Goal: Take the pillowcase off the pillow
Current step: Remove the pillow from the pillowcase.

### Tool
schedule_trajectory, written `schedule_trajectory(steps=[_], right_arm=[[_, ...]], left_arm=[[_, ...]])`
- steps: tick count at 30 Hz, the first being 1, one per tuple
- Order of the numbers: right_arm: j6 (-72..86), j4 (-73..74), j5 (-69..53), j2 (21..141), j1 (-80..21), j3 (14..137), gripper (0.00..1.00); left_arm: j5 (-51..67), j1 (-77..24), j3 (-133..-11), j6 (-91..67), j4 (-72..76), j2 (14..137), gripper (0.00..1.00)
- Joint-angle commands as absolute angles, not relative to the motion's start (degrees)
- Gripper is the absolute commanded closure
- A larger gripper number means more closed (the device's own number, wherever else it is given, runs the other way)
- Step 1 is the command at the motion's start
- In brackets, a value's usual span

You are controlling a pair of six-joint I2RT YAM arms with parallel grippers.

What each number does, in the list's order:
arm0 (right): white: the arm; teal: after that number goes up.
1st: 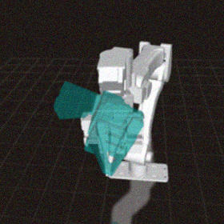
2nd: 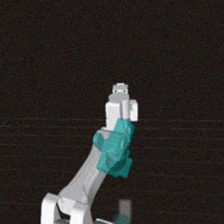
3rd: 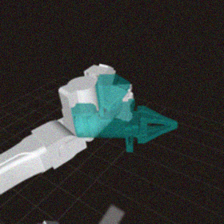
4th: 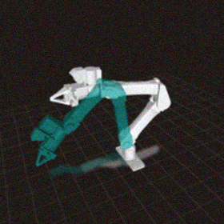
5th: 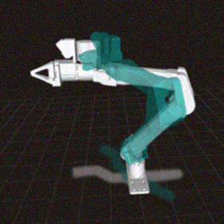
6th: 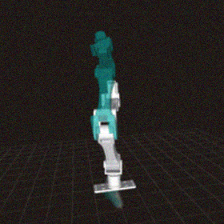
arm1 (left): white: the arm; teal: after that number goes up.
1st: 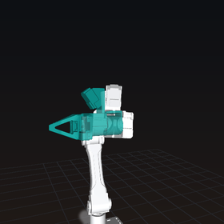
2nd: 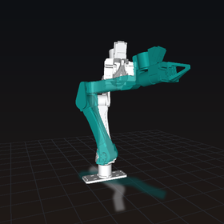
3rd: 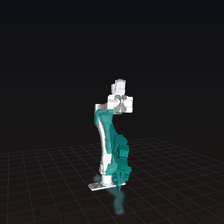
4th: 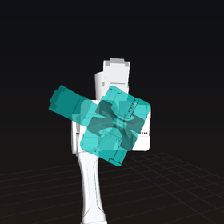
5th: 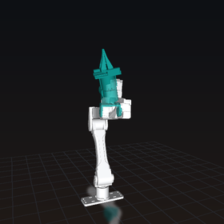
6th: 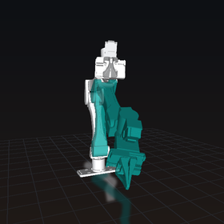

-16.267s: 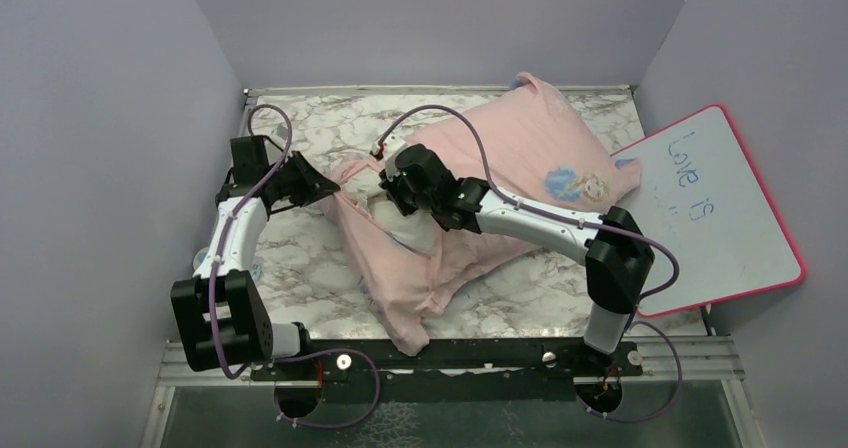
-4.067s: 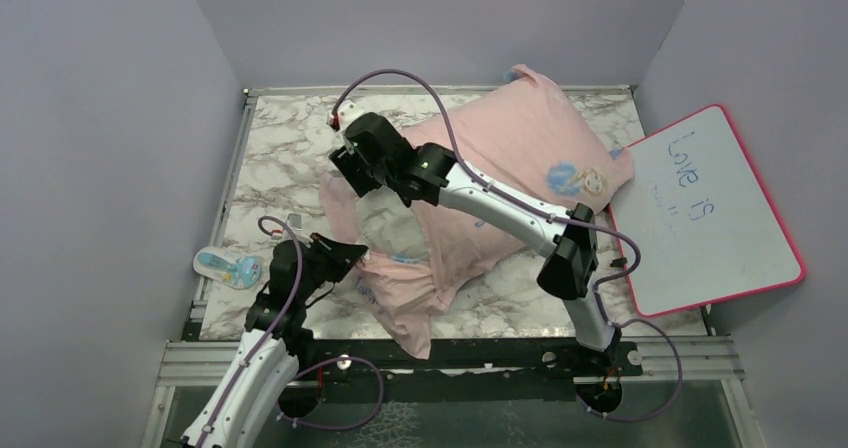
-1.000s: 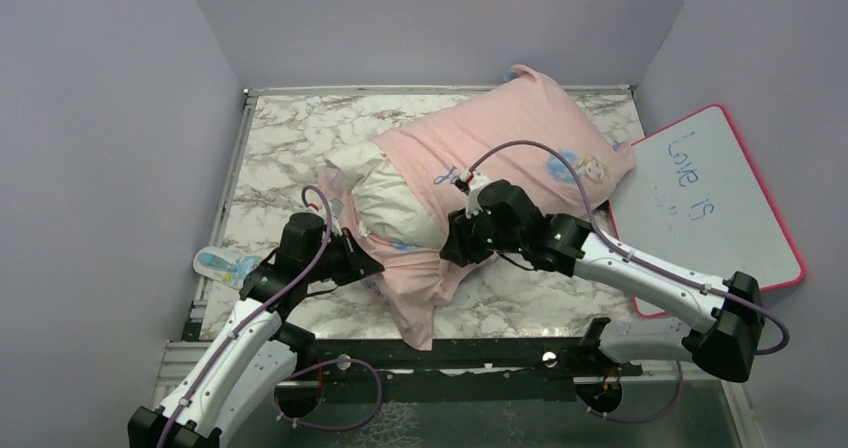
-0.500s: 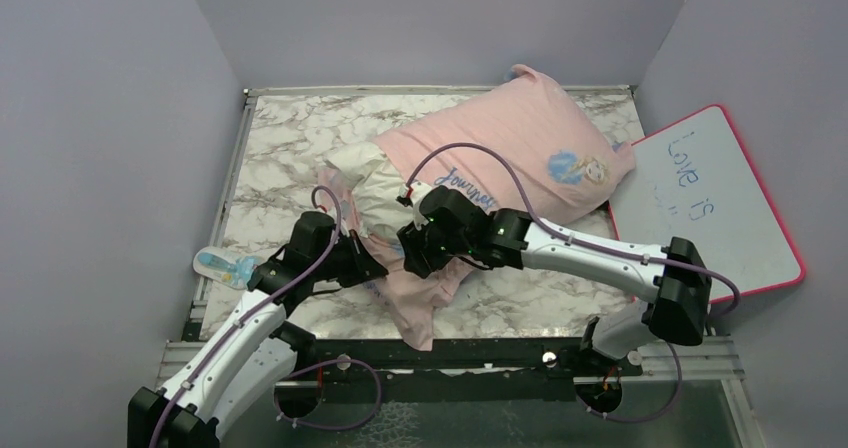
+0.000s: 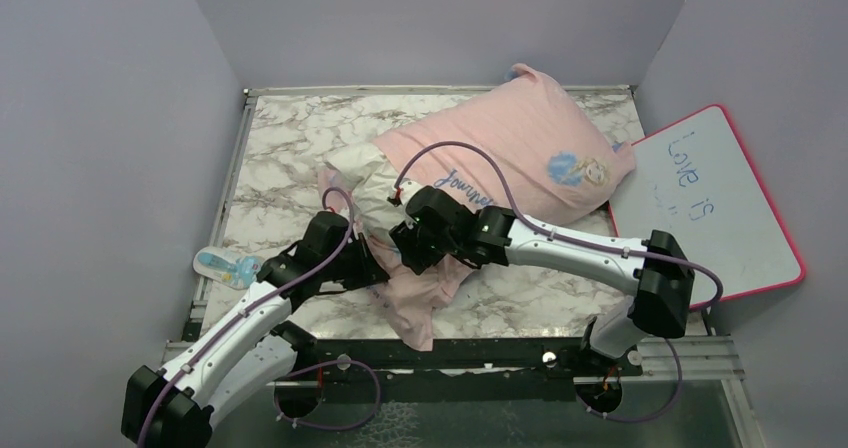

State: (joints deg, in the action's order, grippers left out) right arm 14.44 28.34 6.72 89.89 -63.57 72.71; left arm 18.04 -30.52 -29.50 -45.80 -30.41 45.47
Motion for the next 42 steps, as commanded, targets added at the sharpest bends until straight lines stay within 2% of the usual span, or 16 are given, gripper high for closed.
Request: schedule_trajectory(steps=[1,3,8,12,15,19,26,33,38,40,42], right_arm=[[13.8,29.5,1.2,91.6,-63.4,72.5,0.44],[14.0,28.6,-5.0,91.2,-63.4,71.3,0.49],[12.8,25.5,-23.5,90.7,-63.5,68.1,0.53],[13.1,26.1,-20.5,91.2,-63.5,66.4,0.57],[12.8,25.7,-20.5,91.3,-63.5,65.8,0.63],[13.8,22.0,-19.7,90.5,-63.5,63.3,0.71],[16.6,15.9,-15.8,87.9,-63.5,59.2,0.78],[19.5,9.7,-14.6,83.4,-63.5,55.3,0.78],[18.3,6.0,-20.9,81.7,-63.5,53.3,0.76],[17.5,5.3,-24.0,81.7,-63.5,53.2,0.75],[16.4,4.8,-27.0,81.9,-63.7,52.9,0.74]], left_arm=[[14.6,-31.7,-30.8,-45.5,-33.4,46.2,1.00],[13.9,-31.8,-30.8,-45.8,-33.3,46.1,1.00],[12.1,-31.9,-30.8,-46.6,-33.2,45.8,1.00],[11.2,-31.9,-31.5,-46.7,-33.0,44.0,1.00],[9.2,-31.9,-32.9,-47.3,-33.0,41.6,0.89],[7.3,-31.9,-35.6,-47.5,-33.0,38.9,0.63],[6.6,-31.9,-39.1,-48.9,-29.7,36.8,0.48],[13.3,-31.9,-36.3,-49.3,-20.8,44.6,0.47],[17.0,-31.9,-35.4,-49.5,-12.4,52.3,0.48],[16.9,-31.9,-35.5,-49.4,-10.0,55.5,0.57],[16.6,-31.9,-35.3,-50.1,-7.5,58.3,0.76]])
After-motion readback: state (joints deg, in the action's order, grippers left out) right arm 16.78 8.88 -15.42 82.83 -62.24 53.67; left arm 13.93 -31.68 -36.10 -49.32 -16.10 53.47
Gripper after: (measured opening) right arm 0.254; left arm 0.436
